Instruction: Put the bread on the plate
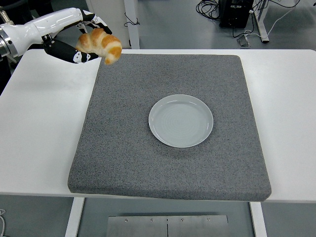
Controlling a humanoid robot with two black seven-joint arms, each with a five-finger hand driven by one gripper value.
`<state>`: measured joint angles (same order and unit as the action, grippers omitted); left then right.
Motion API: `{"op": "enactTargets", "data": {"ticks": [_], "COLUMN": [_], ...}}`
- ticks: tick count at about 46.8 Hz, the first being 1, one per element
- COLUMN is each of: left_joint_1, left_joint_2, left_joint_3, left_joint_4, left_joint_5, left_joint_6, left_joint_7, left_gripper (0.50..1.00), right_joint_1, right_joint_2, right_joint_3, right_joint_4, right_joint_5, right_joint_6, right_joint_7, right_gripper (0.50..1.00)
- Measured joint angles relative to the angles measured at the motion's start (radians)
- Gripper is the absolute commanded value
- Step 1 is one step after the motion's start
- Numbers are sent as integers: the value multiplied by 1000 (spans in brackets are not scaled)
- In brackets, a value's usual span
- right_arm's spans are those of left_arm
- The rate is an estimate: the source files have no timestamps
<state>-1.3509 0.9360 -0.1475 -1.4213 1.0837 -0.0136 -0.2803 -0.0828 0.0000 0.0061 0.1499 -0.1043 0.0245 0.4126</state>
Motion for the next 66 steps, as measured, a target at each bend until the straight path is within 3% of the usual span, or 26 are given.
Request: {"op": "enactTargets", "data": {"ticks": [12,26,47,59,66], "left_joint_1": [-32,-14,60,112,137], "left_joint_2": [-71,-245,-499,-597,-612], "left_joint_3": [-23,-43,-45,-40,-40], "left_joint_4": [68,185,323,385,395], "left_joint_5": [-2,-4,20,108,134], "left_joint_6": [-43,-107,-118,-115,-109], "left_joint_7": [-70,-157,-178,-176,-176], "left_gripper": [530,539,557,557,557], "right_joint_1": [0,0,0,0,0], "right_joint_2": [0,0,0,0,0], "right_joint_3": [0,0,0,0,0], "right_joint_4": [0,0,0,0,0], "right_joint_5": [0,0,0,0,0], "right_joint_6": [0,0,0,0,0], "right_joint_7": [0,0,0,0,0], "right_gripper": [1000,1000,1000,1000,1000]}}
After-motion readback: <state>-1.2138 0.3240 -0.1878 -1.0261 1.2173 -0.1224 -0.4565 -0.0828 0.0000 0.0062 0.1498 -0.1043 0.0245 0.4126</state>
